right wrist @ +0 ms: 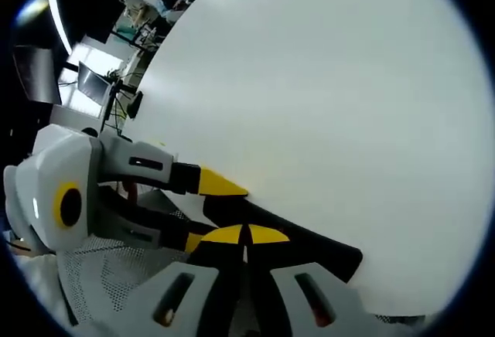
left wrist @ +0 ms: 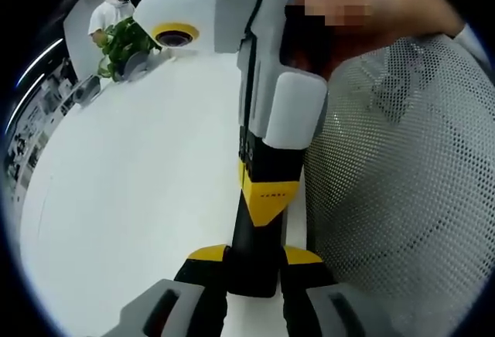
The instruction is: Press the specified remote control buttons in sequence, fully releasing each button before pressing the next.
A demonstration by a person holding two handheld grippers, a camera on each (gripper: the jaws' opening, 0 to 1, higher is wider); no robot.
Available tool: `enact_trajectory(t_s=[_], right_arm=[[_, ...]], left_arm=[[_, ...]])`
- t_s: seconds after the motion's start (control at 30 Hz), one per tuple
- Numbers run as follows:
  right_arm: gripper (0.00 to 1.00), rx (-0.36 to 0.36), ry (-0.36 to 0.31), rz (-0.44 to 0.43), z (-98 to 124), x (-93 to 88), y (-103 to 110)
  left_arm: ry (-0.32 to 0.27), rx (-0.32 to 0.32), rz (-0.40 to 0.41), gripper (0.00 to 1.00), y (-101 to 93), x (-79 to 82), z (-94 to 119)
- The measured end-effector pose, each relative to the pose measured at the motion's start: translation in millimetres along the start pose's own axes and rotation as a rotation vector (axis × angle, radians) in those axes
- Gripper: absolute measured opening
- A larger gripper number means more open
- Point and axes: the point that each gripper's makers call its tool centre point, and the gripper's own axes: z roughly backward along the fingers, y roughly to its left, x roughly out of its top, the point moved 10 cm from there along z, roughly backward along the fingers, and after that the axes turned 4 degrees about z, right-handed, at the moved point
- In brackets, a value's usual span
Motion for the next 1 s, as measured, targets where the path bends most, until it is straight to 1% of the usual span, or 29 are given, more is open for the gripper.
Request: enact_trajectory(t_s=[0.1, 0.17, 0.27, 0.33, 0.4, 0.43, 0.53, 0.6, 0.63, 0.67, 0.7, 0.77, 0.8, 0.87, 0.93, 1.0], right_arm=[[0.00, -0.011, -0.006, 0.021, 5, 0.6, 2], [0.00, -0.008, -0.033, 0.022, 11, 1.7, 2], [0.00, 0.017, -0.090, -0.013, 19, 3.8, 0], [0.00, 0.021, -0.111, -0.024, 23, 4.7, 0], [0.00, 0.016, -0.141, -0.028, 28, 6.9, -1], [0.00, 0.013, -0.151, -0.030, 29, 7.5, -1], [0.00, -0.004, -0.192, -0.038, 35, 10.3, -3], [0.00, -0.022, -0.239, -0.030, 42, 14.4, -3], [0.00, -0.038, -0.284, -0.013, 48, 17.6, -3], [0.00, -0.042, -0.305, -0.007, 52, 19.7, -3], [0.00, -0.043, -0.341, -0.006, 59, 22.5, -2], [0.00, -0.023, -0.406, 0.018, 68, 26.8, 0], [0.00, -0.021, -0.423, 0.022, 74, 26.8, 1], [0.00, -0.029, -0.476, 0.061, 84, 28.9, 3], [0.00, -0.040, -0.513, 0.092, 93, 29.6, 5], [0.00, -0.036, -0.545, 0.102, 104, 29.5, 7]], left_arm=[[-0.014, 0.001, 0.008, 0.25, 0.0, -1.6, 0], [-0.027, 0.001, 0.007, 0.25, 0.0, -2.9, 0], [-0.025, 0.001, 0.004, 0.25, 0.0, -2.1, 0], [-0.023, 0.002, 0.005, 0.25, -0.5, -1.6, 0], [-0.026, 0.004, 0.008, 0.25, -0.7, -1.8, 0], [-0.032, 0.011, 0.025, 0.25, -1.3, -2.0, 0], [-0.033, 0.013, 0.023, 0.25, -1.7, -2.0, 0], [-0.037, 0.018, 0.031, 0.25, -2.1, -1.7, -1], [-0.037, 0.020, 0.028, 0.25, -2.1, -1.3, -1], [-0.037, 0.023, 0.037, 0.25, -2.2, -0.9, -1], [-0.034, 0.026, 0.038, 0.25, -2.2, -0.1, -2], [-0.032, 0.035, 0.056, 0.25, -3.4, 0.9, -2], [-0.029, 0.038, 0.055, 0.25, -3.9, 1.7, -3], [-0.027, 0.038, 0.055, 0.25, -3.5, 1.4, -2], [-0.029, 0.033, 0.047, 0.25, -2.8, 1.1, -2], [-0.034, 0.027, 0.039, 0.25, -2.5, 0.8, -2]])
